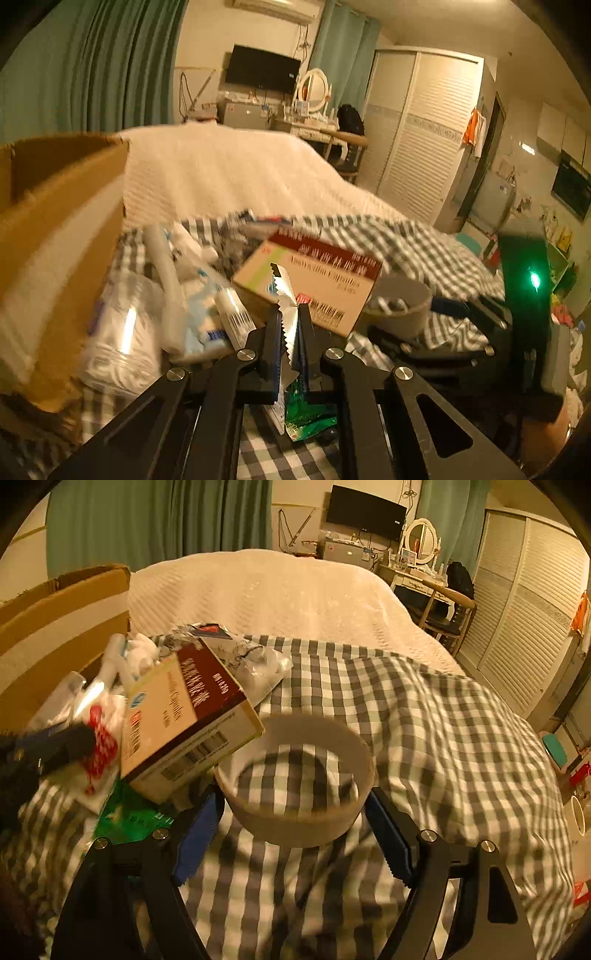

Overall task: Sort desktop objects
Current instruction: 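Grasp the white tube with the left gripper while the right grasps the tape roll, then carry the white tube and tape roll into the cardboard box and release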

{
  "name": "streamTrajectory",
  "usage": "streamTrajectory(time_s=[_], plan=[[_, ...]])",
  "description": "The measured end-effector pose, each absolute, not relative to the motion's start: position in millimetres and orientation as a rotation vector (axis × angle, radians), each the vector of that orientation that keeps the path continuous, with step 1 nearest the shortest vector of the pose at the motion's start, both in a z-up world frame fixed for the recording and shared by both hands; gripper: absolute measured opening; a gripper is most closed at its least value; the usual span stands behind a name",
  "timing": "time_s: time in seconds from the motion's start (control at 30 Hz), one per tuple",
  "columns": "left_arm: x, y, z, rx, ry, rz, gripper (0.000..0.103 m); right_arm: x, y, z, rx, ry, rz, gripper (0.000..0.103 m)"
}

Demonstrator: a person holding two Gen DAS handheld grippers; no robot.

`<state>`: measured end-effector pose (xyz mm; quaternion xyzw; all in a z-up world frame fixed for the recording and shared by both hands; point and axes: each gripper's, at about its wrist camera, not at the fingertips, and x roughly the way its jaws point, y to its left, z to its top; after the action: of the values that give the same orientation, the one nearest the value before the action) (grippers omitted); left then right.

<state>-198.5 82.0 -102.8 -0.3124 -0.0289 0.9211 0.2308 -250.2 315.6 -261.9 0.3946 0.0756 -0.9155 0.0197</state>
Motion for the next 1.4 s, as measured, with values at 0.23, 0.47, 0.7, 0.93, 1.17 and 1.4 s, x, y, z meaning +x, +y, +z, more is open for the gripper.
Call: streamTrajectory(time_s=[0.23, 0.47, 0.7, 0.93, 1.17, 1.4], plan=[[-176.9, 61.6, -59.9, -0.789, -0.055, 2.576, 0.007, -223.6, 321.0, -218.5, 1.155, 0.118, -2.879, 0.074], [-160.3, 23.8, -12.3, -0.760, -0.074, 2.649, 0.007, -198.2, 291.1, -174.4, 1.061, 0.040, -2.847, 0.028], [-158.4, -31.6, 32.0, -0.737, -0.088, 2.726, 0.008, -193.0, 256.9, -156.9, 1.062, 0.035, -2.833, 0.023], [-147.6, -53.1, 26.6, -0.810, -0.175, 2.701, 0.008, -172.7, 279.2, -210.7, 1.290, -0.006, -2.834, 0.088], [-135.2, -12.0, 4.7, -0.870, -0.202, 2.578, 0.008, -186.5, 288.6, -254.6, 1.467, 0.018, -2.769, 0.089], [-138.2, 11.5, -13.2, -0.920, -0.155, 2.549, 0.008, -206.4, 295.8, -272.0, 1.492, -0.095, -2.707, 0.085]])
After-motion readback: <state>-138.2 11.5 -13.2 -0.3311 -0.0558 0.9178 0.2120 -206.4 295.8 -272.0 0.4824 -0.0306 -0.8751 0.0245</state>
